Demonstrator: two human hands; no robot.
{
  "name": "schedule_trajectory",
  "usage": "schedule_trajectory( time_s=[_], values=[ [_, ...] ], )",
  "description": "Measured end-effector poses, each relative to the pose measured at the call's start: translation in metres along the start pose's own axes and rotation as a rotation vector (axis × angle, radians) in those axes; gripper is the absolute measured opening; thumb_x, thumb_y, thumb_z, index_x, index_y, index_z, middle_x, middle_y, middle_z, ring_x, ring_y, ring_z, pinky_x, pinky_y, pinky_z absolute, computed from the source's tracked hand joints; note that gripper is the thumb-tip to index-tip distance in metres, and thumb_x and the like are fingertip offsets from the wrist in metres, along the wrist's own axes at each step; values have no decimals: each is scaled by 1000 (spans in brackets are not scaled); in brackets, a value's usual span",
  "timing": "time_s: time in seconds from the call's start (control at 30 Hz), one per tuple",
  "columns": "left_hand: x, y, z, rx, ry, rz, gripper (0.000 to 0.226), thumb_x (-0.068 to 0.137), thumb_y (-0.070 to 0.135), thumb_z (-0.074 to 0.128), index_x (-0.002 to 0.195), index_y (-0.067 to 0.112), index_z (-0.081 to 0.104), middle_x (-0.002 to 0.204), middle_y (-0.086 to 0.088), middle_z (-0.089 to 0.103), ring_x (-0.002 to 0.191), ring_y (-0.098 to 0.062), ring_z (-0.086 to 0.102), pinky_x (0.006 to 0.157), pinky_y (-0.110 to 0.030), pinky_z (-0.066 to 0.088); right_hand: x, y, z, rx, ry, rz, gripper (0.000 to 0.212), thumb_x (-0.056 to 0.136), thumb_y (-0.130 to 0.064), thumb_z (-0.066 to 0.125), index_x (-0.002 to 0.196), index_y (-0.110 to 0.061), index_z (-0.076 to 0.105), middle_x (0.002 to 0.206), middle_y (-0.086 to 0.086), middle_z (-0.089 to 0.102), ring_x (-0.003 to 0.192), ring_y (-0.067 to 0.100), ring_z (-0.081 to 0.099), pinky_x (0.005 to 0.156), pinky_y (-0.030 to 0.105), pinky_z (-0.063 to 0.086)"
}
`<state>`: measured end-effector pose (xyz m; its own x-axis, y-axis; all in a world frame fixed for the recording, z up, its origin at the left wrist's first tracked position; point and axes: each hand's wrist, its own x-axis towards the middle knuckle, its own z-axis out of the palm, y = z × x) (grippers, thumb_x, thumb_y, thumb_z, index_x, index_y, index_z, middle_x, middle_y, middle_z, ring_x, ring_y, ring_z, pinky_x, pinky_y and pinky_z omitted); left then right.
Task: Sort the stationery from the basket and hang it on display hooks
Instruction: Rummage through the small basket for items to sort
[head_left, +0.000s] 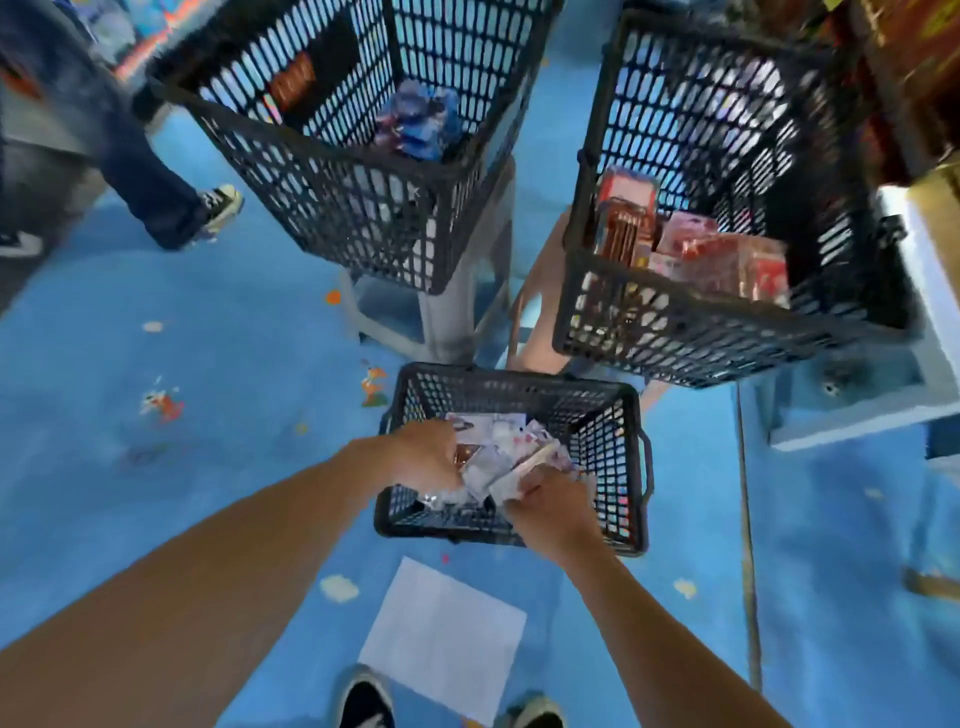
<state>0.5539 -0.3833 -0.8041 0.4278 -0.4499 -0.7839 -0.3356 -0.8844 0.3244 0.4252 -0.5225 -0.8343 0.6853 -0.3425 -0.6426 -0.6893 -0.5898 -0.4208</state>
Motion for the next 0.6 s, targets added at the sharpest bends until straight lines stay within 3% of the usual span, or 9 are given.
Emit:
schedule_trajectory(
  time_s=[0.1, 0.17, 0.23, 0.33, 0.43, 0.53, 0.6],
  values=[
    [52, -22, 57, -107, 48, -14, 44, 81, 25, 73, 113, -1, 61, 112, -21, 65, 111, -37, 65, 83, -38, 53, 33, 38, 56, 20, 1, 13, 20, 97, -26, 58, 113, -13, 57, 112, 11, 61, 100, 31, 60, 83, 33, 49],
    [80, -27, 91, -137, 49, -1, 39, 90, 21, 70, 124, 6, 58, 131, -14, 61, 126, -33, 58, 88, -28, 46, 52, 60, 86, 75, 52, 29, 29, 95, -22, 61, 117, -10, 48, 114, 16, 63, 96, 35, 62, 79, 41, 55],
    [104, -30, 120, -200, 83, -13, 45, 95, 21, 69, 136, 9, 56, 141, -8, 56, 129, -28, 56, 94, -27, 43, 68, 77, 111, 151, 116, 61, 35, 89, -14, 62, 120, -11, 46, 114, 18, 66, 101, 40, 66, 78, 45, 56],
    [148, -35, 157, -280, 110, -31, 37, 92, 19, 72, 125, 13, 58, 132, -8, 61, 117, -27, 61, 92, -33, 49, 97, 100, 136, 211, 176, 66, 35, 86, -8, 56, 120, -13, 51, 108, 17, 69, 100, 40, 66, 72, 40, 53],
    [201, -40, 182, -291, 128, -34, 36, 90, 18, 73, 121, 19, 56, 118, -3, 56, 110, -22, 59, 90, -34, 51, 136, 119, 148, 182, 238, 26, 33, 90, -9, 57, 122, -12, 54, 109, 17, 72, 104, 38, 65, 78, 39, 51],
    [256, -43, 195, -217, 138, -10, 62, 86, 28, 78, 139, 14, 51, 136, -4, 52, 121, -24, 56, 99, -36, 52, 182, 138, 154, 144, 279, 60, 31, 92, -13, 58, 123, -11, 58, 118, 16, 69, 112, 37, 63, 84, 36, 49],
    [296, -43, 199, -153, 129, 1, 56, 84, 31, 79, 131, 13, 53, 129, -6, 55, 114, -24, 58, 95, -39, 54, 214, 153, 157, 73, 237, 68, 34, 92, -18, 59, 126, -12, 59, 126, 16, 64, 116, 36, 60, 86, 35, 49]
  ],
)
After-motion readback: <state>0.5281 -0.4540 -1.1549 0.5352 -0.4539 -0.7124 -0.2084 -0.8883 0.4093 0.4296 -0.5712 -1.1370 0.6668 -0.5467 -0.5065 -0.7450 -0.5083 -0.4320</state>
